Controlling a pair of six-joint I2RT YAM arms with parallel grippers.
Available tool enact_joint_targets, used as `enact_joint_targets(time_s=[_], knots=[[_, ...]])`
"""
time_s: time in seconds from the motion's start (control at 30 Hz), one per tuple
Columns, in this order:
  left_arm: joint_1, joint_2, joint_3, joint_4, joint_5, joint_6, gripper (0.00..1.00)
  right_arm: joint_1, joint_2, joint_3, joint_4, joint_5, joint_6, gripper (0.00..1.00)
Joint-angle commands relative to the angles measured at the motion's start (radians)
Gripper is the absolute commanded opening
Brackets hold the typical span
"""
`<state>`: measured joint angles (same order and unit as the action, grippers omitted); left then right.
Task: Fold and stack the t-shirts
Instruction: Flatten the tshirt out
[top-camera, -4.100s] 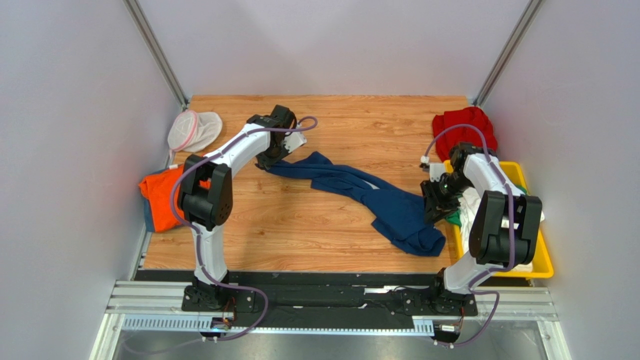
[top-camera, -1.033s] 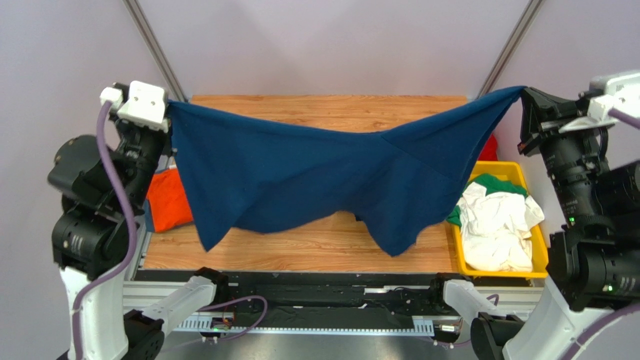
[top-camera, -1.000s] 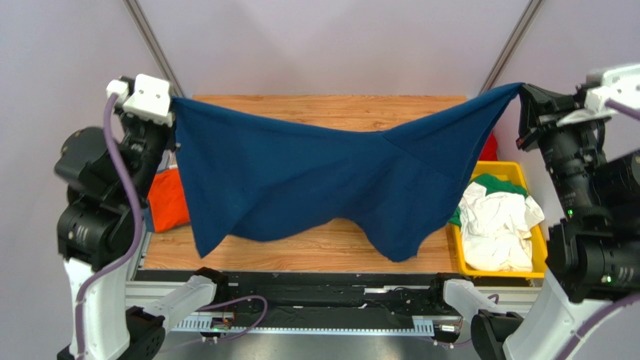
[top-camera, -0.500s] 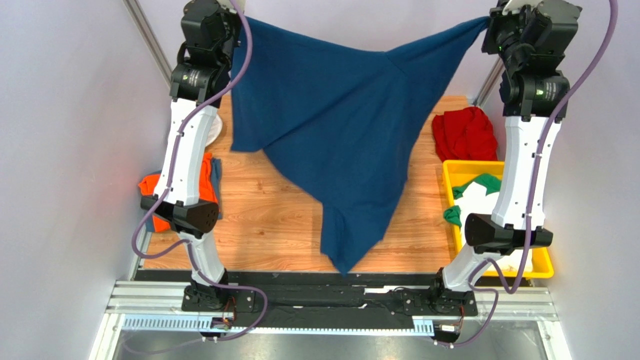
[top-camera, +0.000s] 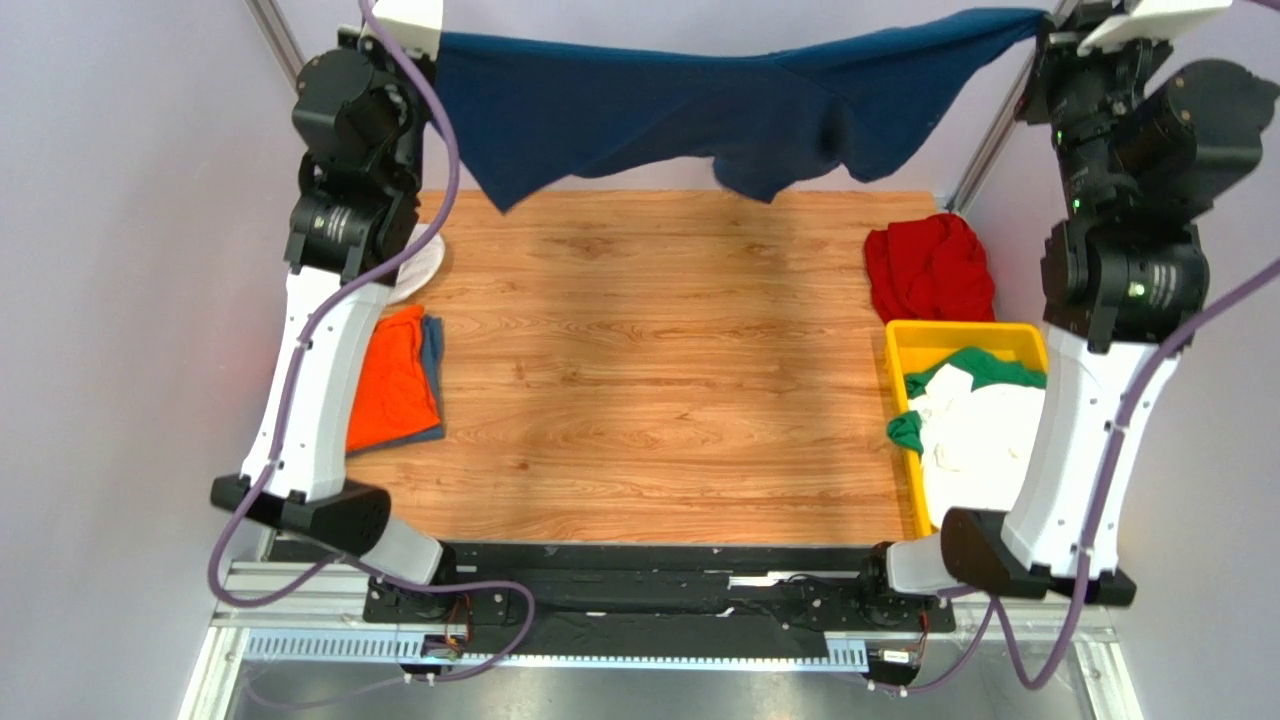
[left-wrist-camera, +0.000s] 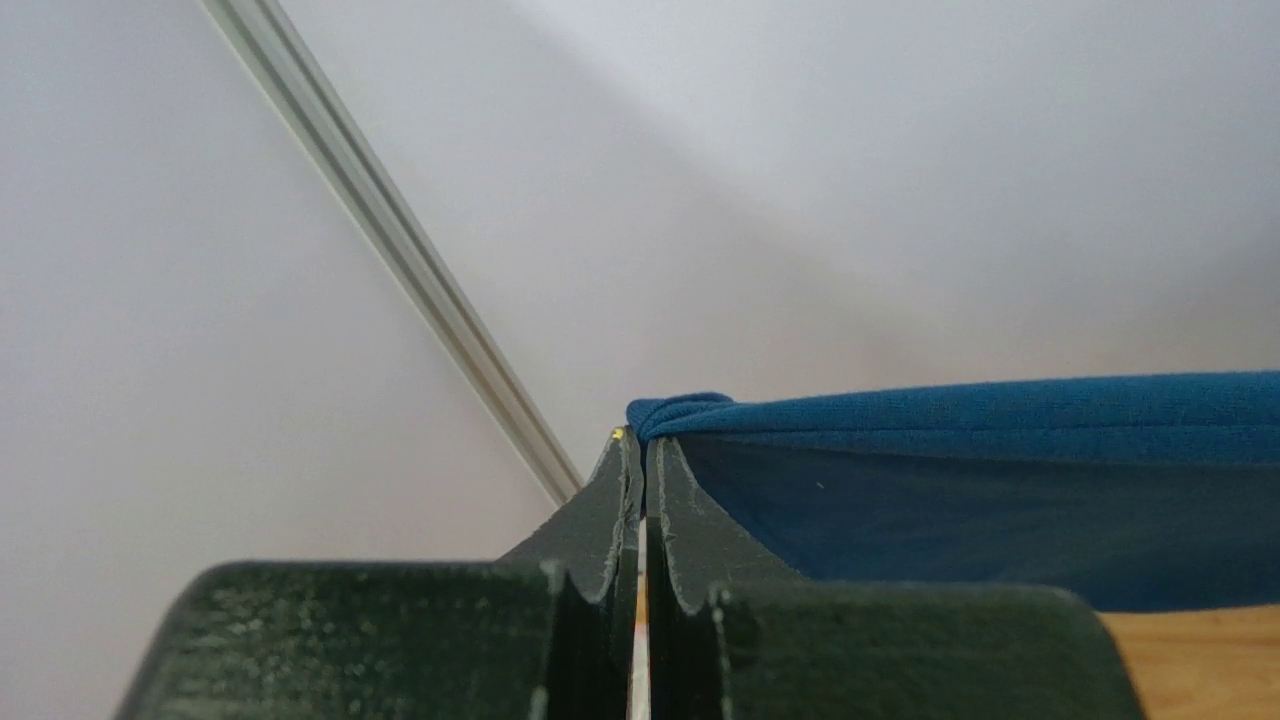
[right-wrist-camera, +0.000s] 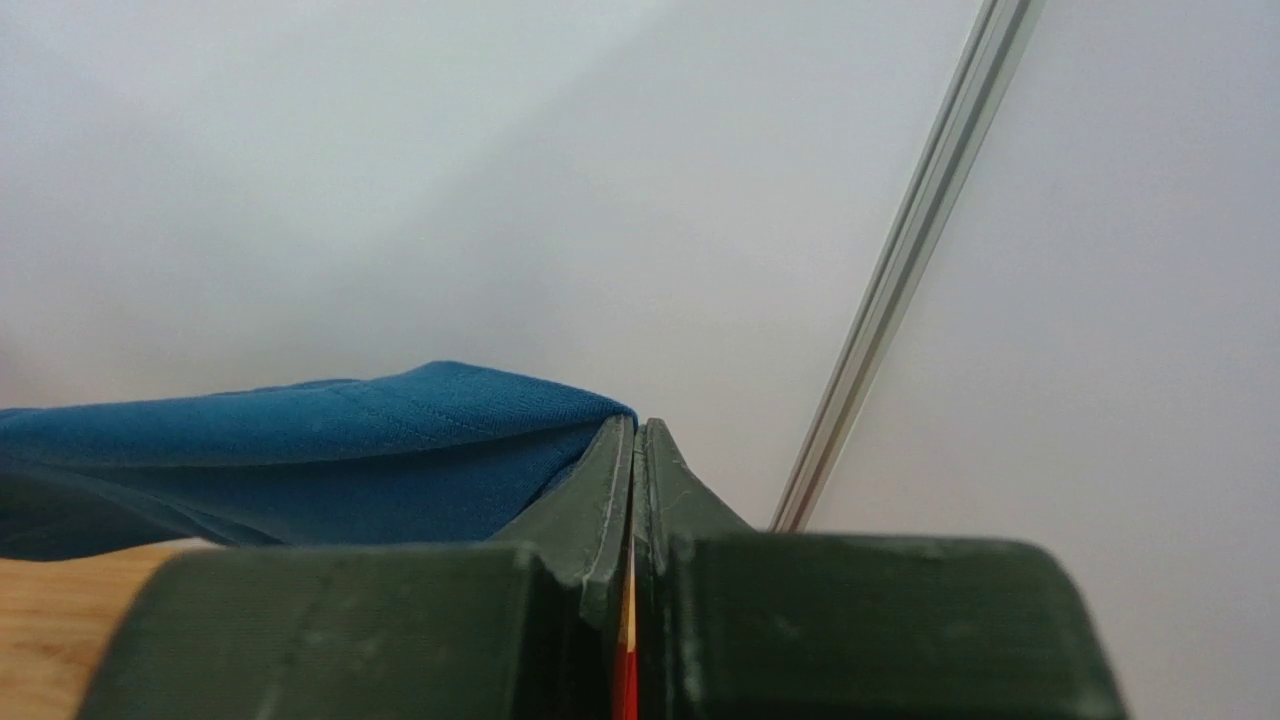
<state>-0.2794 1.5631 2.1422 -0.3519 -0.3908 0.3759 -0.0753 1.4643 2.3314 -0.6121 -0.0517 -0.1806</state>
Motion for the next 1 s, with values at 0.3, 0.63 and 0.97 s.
enact_joint_targets(time_s=[0.3,0.63,0.97], knots=[[0.006,-0.308,-0.972,0.177,0.142,0.003,0.00,-0.003,-0.363,-0.883,-0.046,-0.203,-0.005,0.00],[-0.012,-0.296,-1.116,-0.051,0.305,0.072,0.00,-0.004,-0.456,-1.222,-0.192,-0.257,-0.120,0.00],[-0.081,-0.321,-1.148,-0.205,0.287,0.146,0.00,-0.003,-0.458,-1.274,-0.388,-0.313,-0.247,0.00]])
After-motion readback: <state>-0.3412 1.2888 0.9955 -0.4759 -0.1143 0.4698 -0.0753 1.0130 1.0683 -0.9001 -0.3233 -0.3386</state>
